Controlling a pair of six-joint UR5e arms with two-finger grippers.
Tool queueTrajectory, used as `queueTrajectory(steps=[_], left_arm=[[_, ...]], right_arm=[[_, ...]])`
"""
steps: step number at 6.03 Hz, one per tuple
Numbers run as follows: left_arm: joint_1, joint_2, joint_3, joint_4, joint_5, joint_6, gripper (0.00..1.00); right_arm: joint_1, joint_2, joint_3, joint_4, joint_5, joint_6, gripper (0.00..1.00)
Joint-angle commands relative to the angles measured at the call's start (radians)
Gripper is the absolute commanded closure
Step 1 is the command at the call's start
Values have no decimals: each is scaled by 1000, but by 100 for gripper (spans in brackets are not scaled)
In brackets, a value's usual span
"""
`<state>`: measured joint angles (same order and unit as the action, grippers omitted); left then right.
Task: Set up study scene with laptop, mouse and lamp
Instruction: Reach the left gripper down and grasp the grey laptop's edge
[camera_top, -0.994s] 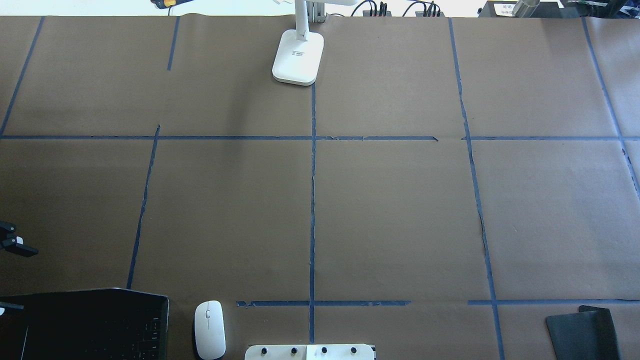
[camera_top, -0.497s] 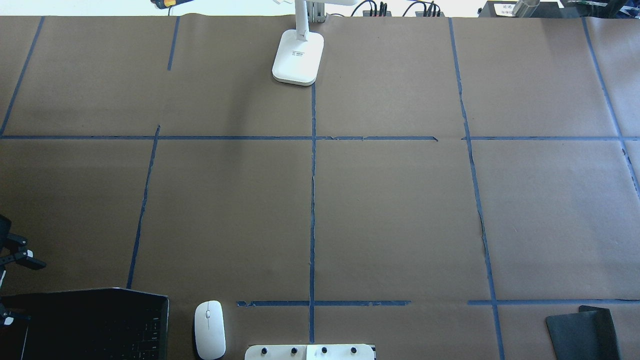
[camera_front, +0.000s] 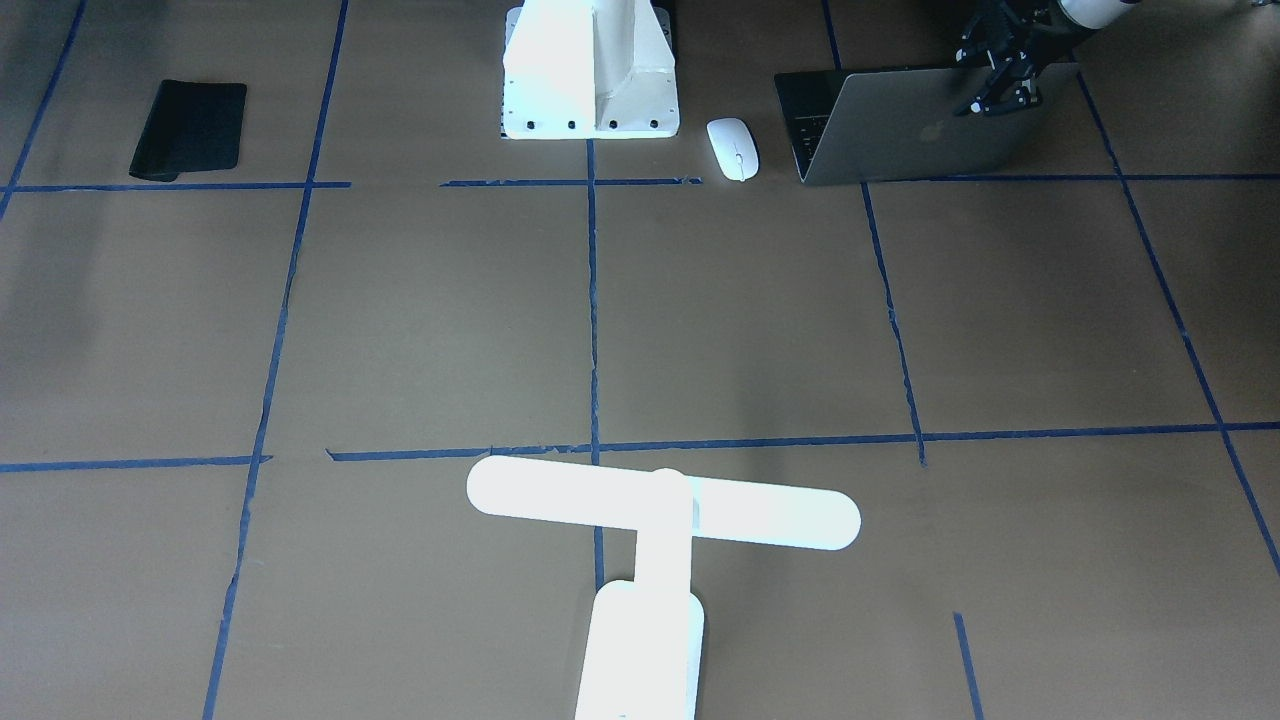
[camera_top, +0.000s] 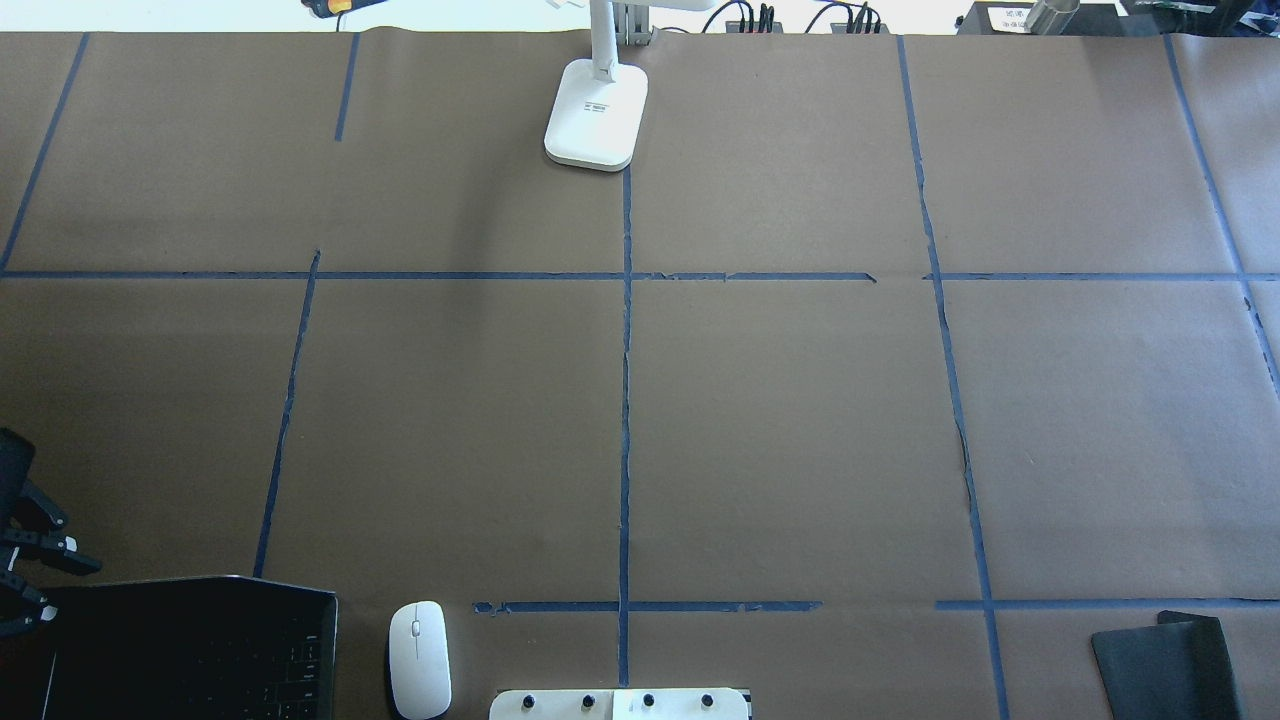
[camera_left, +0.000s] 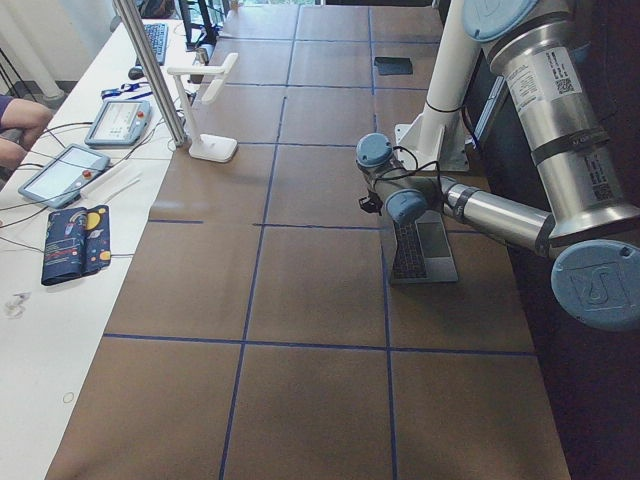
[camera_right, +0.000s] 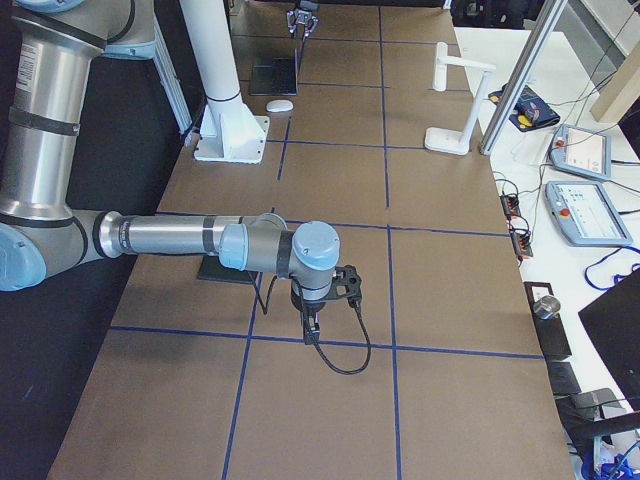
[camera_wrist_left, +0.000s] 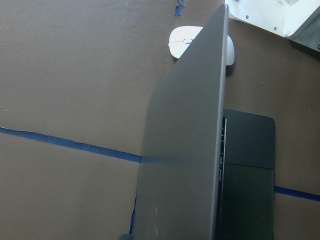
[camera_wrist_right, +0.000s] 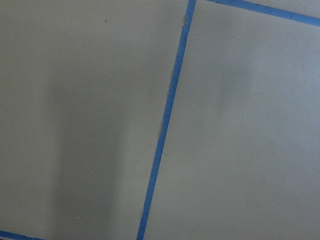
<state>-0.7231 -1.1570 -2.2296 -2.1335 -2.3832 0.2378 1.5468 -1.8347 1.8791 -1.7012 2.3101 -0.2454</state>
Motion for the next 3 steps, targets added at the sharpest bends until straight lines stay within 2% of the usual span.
queueTrajectory(steps=[1, 3], left_arm=[[-2, -22, -2, -2, -5, 6, 99], [-25, -49, -9, -2, -5, 8, 100]], right_arm=[[-1, 0, 0, 0, 0, 0, 0], [-1, 0, 0, 0, 0, 0, 0]])
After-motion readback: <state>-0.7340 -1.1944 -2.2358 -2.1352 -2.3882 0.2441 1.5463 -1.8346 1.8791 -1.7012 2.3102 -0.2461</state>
